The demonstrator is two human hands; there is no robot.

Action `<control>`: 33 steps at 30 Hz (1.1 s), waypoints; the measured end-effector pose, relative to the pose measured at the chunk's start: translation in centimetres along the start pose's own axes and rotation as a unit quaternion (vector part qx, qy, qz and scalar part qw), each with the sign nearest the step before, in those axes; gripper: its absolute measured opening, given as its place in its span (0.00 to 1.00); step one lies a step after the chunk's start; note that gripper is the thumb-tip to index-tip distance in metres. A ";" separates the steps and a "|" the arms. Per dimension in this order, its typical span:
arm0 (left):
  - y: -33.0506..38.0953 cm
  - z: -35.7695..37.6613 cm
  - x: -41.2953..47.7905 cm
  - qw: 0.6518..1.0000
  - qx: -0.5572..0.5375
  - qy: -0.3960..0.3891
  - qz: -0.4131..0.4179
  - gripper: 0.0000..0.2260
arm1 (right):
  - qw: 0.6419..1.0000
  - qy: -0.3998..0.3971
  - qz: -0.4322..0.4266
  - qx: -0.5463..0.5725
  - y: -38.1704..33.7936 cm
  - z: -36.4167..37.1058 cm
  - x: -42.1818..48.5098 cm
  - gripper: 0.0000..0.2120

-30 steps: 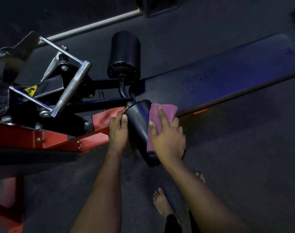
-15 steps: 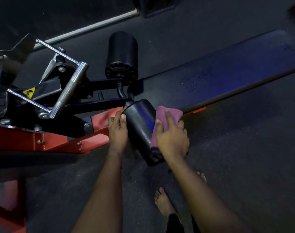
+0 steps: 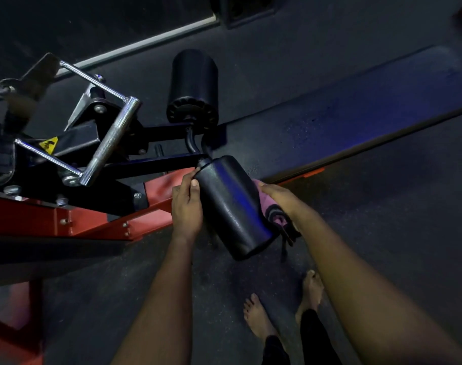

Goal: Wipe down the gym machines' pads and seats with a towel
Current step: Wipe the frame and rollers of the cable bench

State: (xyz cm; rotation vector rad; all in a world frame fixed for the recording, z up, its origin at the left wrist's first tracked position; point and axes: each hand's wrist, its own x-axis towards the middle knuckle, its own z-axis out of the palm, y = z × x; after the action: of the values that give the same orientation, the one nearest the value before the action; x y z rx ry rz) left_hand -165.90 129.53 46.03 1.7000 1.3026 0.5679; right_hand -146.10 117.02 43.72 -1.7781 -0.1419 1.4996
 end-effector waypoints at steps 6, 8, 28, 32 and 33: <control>-0.1 0.4 1.1 1.000 -0.009 0.002 -0.024 0.15 | 0.998 0.036 -0.024 -0.055 -0.8 0.1 0.4 0.15; -0.3 0.4 1.0 0.999 -0.038 0.006 -0.021 0.13 | 0.985 0.086 -0.042 -0.145 -2.5 1.1 -0.6 0.19; -1.2 0.5 0.7 0.991 -0.124 -0.012 -0.038 0.11 | 0.957 0.090 -0.130 -0.242 -9.9 5.1 2.4 0.22; -1.3 0.7 0.4 0.990 -0.138 -0.013 -0.041 0.10 | 0.872 0.181 -0.229 -0.393 -6.7 6.8 -2.2 0.27; -1.6 0.7 0.4 0.990 -0.137 -0.011 -0.041 0.11 | 0.849 0.197 -0.256 -0.419 -5.8 7.3 -3.3 0.28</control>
State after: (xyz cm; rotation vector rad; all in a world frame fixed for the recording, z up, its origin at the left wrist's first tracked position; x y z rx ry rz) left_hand -166.05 129.67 44.25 1.4180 1.2110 0.6460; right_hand -151.18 122.74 49.94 -2.4069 -1.1068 0.6672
